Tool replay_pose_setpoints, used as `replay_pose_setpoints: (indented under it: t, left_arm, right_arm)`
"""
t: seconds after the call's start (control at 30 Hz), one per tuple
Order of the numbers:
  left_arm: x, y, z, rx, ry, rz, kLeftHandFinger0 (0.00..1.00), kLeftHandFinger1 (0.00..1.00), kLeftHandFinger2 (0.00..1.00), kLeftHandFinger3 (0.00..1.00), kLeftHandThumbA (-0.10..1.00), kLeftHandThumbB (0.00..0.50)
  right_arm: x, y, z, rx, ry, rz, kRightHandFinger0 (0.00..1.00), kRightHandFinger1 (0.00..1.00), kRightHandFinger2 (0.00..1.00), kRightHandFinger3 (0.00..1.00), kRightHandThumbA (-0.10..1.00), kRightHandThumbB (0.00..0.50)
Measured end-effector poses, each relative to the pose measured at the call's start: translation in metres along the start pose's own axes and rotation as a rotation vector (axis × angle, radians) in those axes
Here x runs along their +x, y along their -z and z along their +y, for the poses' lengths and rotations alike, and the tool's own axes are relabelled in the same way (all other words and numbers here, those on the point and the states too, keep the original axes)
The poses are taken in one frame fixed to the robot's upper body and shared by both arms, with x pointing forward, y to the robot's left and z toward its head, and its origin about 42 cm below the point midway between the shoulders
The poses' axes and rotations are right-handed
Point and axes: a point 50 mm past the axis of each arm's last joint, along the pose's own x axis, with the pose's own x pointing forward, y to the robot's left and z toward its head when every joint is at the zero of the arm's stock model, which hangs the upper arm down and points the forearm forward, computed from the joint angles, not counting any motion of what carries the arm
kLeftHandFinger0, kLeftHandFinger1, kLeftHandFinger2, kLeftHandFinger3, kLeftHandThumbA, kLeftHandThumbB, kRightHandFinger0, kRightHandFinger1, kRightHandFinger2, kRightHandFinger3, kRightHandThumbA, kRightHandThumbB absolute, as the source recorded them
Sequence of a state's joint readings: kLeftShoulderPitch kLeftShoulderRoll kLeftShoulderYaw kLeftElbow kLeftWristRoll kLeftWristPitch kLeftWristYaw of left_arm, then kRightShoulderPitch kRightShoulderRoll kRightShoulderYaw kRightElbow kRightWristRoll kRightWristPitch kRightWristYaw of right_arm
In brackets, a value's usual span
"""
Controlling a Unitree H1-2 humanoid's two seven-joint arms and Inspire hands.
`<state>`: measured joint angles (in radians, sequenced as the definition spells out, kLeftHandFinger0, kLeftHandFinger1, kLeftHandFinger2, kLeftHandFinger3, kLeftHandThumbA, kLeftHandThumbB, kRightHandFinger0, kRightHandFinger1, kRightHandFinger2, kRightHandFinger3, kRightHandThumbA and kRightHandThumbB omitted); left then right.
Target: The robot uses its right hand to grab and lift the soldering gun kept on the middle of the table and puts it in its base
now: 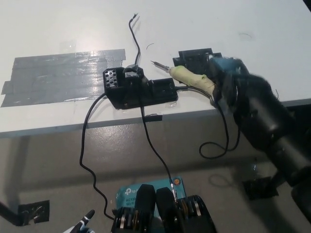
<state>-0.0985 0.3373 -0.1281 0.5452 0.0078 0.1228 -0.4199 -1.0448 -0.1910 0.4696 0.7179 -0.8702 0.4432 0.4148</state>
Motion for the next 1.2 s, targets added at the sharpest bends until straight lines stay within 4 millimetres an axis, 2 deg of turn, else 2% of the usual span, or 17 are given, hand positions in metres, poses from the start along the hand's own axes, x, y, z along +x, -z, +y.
replay_pose_setpoints:
  t: [0.13, 0.17, 0.27, 0.33, 0.47, 0.5, 0.53, 0.57, 0.6, 0.63, 0.7, 0.83, 0.9, 0.93, 0.97, 1.1, 1.2]
  left_arm:
    - [0.001, -0.003, 0.001, -0.003, -0.003, -0.005, 0.00, 0.00, 0.14, 0.31, 1.00, 0.500]
    - [0.001, -0.003, 0.001, -0.003, -0.004, -0.006, 0.00, 0.00, 0.13, 0.33, 1.00, 0.500]
    - [0.001, -0.002, 0.001, -0.005, -0.003, -0.003, 0.00, 0.00, 0.13, 0.32, 1.00, 0.500]
    - [0.001, -0.002, 0.001, -0.007, -0.004, 0.002, 0.00, 0.00, 0.14, 0.36, 1.00, 0.500]
    - [0.001, -0.003, 0.001, -0.010, -0.003, 0.007, 0.00, 0.00, 0.14, 0.35, 1.00, 0.500]
    - [0.001, -0.003, 0.001, -0.010, -0.002, 0.007, 0.00, 0.00, 0.14, 0.36, 1.00, 0.500]
    - [0.001, -0.003, 0.001, -0.009, -0.002, 0.006, 0.00, 0.00, 0.15, 0.37, 1.00, 0.500]
    - [0.001, -0.004, 0.000, -0.008, -0.001, 0.005, 0.00, 0.00, 0.15, 0.37, 1.00, 0.500]
    - [0.001, -0.004, 0.000, -0.008, 0.001, 0.004, 0.00, 0.00, 0.15, 0.37, 1.00, 0.500]
    - [0.001, -0.004, 0.000, -0.007, 0.002, 0.003, 0.00, 0.00, 0.17, 0.38, 1.00, 0.500]
    - [0.001, -0.005, -0.001, -0.004, 0.011, -0.001, 0.00, 0.00, 0.18, 0.40, 1.00, 0.500]
    - [0.002, -0.005, -0.002, -0.005, 0.019, 0.000, 0.00, 0.00, 0.15, 0.35, 1.00, 0.500]
    - [0.002, -0.005, -0.004, -0.007, 0.022, -0.001, 0.00, 0.00, 0.16, 0.38, 1.00, 0.500]
    - [0.003, -0.006, -0.005, -0.005, 0.025, 0.000, 0.00, 0.00, 0.14, 0.35, 1.00, 0.500]
    - [0.003, -0.006, -0.006, -0.003, 0.028, 0.000, 0.00, 0.00, 0.14, 0.35, 1.00, 0.500]
    - [0.005, -0.007, -0.011, -0.003, 0.039, -0.002, 0.00, 0.00, 0.16, 0.38, 1.00, 0.500]
    - [0.007, -0.008, -0.013, -0.002, 0.044, -0.004, 0.00, 0.00, 0.15, 0.38, 1.00, 0.500]
  right_arm:
    - [-0.004, -0.019, -0.044, 0.021, 0.024, -0.031, 1.00, 1.00, 1.00, 1.00, 0.64, 0.158]
    - [-0.005, -0.023, -0.051, 0.026, 0.026, -0.040, 1.00, 1.00, 1.00, 1.00, 0.64, 0.175]
    - [-0.007, -0.031, -0.055, 0.029, 0.016, -0.056, 1.00, 1.00, 1.00, 1.00, 0.61, 0.162]
    - [-0.007, -0.032, -0.052, 0.032, 0.004, -0.059, 1.00, 1.00, 1.00, 1.00, 0.58, 0.143]
    - [-0.006, -0.031, -0.047, 0.035, -0.014, -0.057, 1.00, 1.00, 1.00, 1.00, 0.58, 0.130]
    - [-0.006, -0.030, -0.046, 0.035, -0.018, -0.056, 1.00, 1.00, 1.00, 1.00, 0.59, 0.129]
    - [-0.006, -0.029, -0.043, 0.035, -0.023, -0.054, 1.00, 1.00, 1.00, 1.00, 0.64, 0.154]
    - [-0.005, -0.028, -0.040, 0.032, -0.029, -0.052, 1.00, 1.00, 1.00, 1.00, 0.63, 0.155]
    - [-0.005, -0.027, -0.038, 0.028, -0.033, -0.049, 1.00, 1.00, 1.00, 1.00, 0.69, 0.157]
    - [-0.005, -0.026, -0.036, 0.026, -0.036, -0.047, 1.00, 1.00, 1.00, 1.00, 0.68, 0.158]
    - [-0.003, -0.020, -0.025, 0.024, -0.057, -0.034, 1.00, 1.00, 1.00, 1.00, 0.70, 0.155]
    - [-0.001, -0.004, -0.004, 0.023, -0.091, -0.007, 1.00, 1.00, 1.00, 1.00, 0.70, 0.145]
    - [-0.001, 0.005, 0.006, 0.019, -0.104, 0.007, 1.00, 1.00, 1.00, 1.00, 0.70, 0.140]
    - [-0.001, 0.009, 0.009, 0.017, -0.109, 0.013, 1.00, 1.00, 1.00, 1.00, 0.72, 0.135]
    - [-0.001, 0.013, 0.012, 0.017, -0.113, 0.019, 1.00, 1.00, 1.00, 1.00, 0.75, 0.151]
    - [-0.001, 0.018, 0.017, 0.017, -0.117, 0.028, 1.00, 1.00, 1.00, 1.00, 0.77, 0.175]
    - [0.000, 0.017, 0.017, 0.018, -0.108, 0.027, 1.00, 1.00, 1.00, 1.00, 0.76, 0.169]
